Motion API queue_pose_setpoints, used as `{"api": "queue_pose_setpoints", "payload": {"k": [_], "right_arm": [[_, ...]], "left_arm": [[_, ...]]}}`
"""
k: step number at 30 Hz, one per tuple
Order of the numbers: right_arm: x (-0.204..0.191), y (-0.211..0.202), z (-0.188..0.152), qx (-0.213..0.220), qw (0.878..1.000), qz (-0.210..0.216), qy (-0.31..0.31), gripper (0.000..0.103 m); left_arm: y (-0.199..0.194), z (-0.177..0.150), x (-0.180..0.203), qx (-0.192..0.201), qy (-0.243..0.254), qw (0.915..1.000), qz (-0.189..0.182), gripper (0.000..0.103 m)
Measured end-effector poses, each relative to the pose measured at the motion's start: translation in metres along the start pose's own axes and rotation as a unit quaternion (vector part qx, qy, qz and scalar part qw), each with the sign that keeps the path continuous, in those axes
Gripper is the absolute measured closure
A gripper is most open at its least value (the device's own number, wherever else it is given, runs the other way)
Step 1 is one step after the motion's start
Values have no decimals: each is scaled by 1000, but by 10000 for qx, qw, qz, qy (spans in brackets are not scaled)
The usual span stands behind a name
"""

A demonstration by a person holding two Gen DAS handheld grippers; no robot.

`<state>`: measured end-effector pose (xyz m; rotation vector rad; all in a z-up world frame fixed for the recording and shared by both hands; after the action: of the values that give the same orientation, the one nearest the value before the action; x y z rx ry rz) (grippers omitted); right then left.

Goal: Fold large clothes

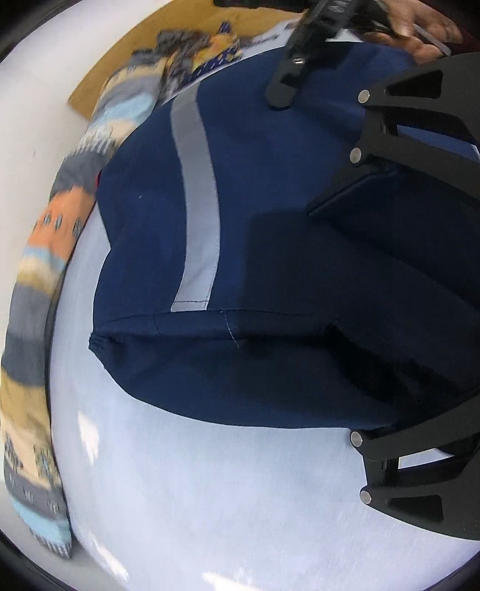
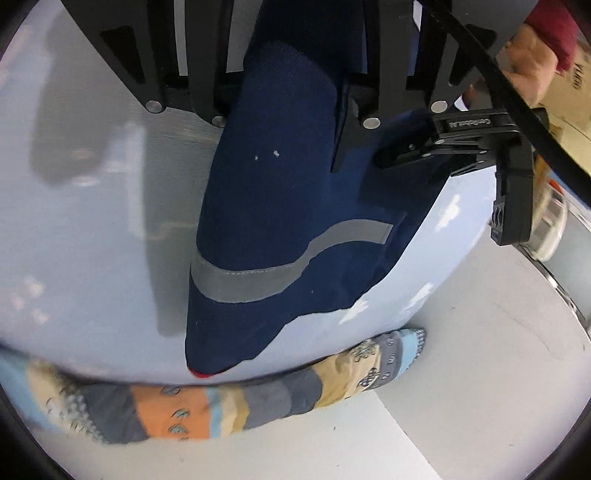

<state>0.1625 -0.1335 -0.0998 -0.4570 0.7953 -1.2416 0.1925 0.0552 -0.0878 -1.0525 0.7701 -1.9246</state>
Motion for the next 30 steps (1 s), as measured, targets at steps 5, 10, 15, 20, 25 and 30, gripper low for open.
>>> {"api": "queue_pose_setpoints", "payload": {"k": [5, 10, 15, 20, 25, 30], "right_arm": [[48, -48, -6, -35, 9981, -618, -26, 68], [102, -69, -27, -254, 9935, -1076, 276, 57], [133, -77, -48, -488, 9868, -1127, 1053, 48], [101, -133, -61, 133, 9822, -1853, 263, 48], [63, -134, -99, -13, 9934, -1134, -167, 76], [81, -89, -119, -838, 9898, -1129, 223, 81]], "left_arm": [[20, -26, 66, -160, 434, 9982, -389, 19], [27, -43, 104, -225, 1018, 9944, -195, 19], [0, -42, 99, 24, 1112, 9938, 94, 19], [-44, -58, 105, 512, 1382, 9886, 315, 19], [-36, -91, 122, 421, 1582, 9862, 262, 19], [-1, -99, 113, -108, 1433, 9888, 408, 15]]}}
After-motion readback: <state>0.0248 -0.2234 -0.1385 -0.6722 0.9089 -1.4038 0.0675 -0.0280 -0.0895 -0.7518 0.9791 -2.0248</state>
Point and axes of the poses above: each gripper's, at about its wrist camera, not at the fingertips, and y roughly the way its jaws point, x to its right, z to its top, the point moved 3 cm from there along y, roughly the way its jaws point, and after that the axes turned 7 degrees about -z, right-handed, at the moved point
